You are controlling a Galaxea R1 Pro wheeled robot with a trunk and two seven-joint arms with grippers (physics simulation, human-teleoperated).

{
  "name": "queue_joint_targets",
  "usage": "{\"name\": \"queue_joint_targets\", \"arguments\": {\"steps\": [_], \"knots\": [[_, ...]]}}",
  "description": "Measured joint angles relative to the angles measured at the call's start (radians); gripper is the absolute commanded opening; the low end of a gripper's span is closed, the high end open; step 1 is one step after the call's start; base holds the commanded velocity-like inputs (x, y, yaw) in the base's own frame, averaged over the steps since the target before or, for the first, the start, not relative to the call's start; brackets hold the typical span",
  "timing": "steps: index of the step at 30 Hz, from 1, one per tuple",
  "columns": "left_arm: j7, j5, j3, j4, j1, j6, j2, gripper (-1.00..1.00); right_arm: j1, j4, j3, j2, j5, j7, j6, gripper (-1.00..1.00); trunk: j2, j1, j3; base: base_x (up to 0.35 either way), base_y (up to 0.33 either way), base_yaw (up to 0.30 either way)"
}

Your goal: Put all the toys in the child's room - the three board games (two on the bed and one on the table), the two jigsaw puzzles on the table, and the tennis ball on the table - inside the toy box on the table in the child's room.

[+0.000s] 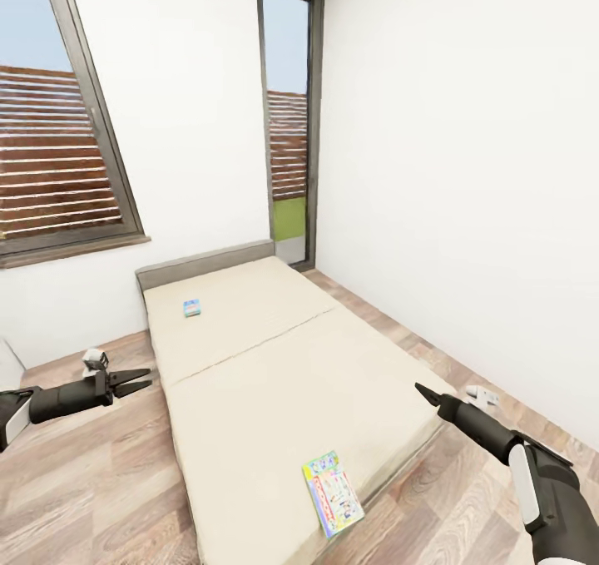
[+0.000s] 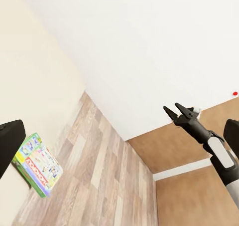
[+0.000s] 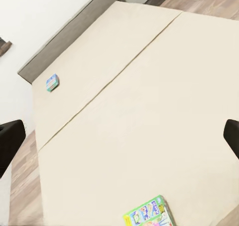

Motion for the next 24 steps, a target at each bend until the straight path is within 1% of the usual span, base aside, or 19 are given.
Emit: {"name": "queue_joint_targets", "arguments": {"steps": [12, 19, 24], "knots": [[0.000, 0.000, 0.000, 0.000, 0.000, 0.000, 0.000, 1.00, 0.000, 0.000, 0.001, 0.001, 0.000, -0.001, 0.000, 1.00, 0.000, 0.000, 0.000, -0.007, -0.312, 0.290], [0.000, 0.000, -0.001, 0.000, 0.000, 0.001, 0.000, 1.00, 0.000, 0.000, 0.001, 0.001, 0.002, -0.001, 0.000, 1.00, 0.000, 0.000, 0.000, -0.092, -0.311, 0.292], [0.000, 0.000, 0.000, 0.000, 0.000, 0.001, -0.006, 1.00, 0.000, 0.000, 0.002, 0.001, 0.002, -0.001, -0.001, 1.00, 0.000, 0.000, 0.000, -0.117, -0.308, 0.292]]}}
